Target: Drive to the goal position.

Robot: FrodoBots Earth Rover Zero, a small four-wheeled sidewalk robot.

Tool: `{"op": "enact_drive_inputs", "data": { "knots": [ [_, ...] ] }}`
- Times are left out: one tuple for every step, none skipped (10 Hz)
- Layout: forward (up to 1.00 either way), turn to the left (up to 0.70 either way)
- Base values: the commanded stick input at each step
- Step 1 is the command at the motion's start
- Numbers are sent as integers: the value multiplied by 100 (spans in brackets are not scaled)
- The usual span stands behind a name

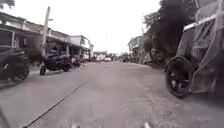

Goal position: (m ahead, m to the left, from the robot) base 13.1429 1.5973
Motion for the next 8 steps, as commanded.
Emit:
{"op": "enact_drive_inputs", "data": {
  "knots": [
    [85, 0],
    [85, 0],
    [85, 0],
    [85, 0],
    [85, 0],
    [85, -23],
    [85, -29],
    [85, -25]
  ]
}}
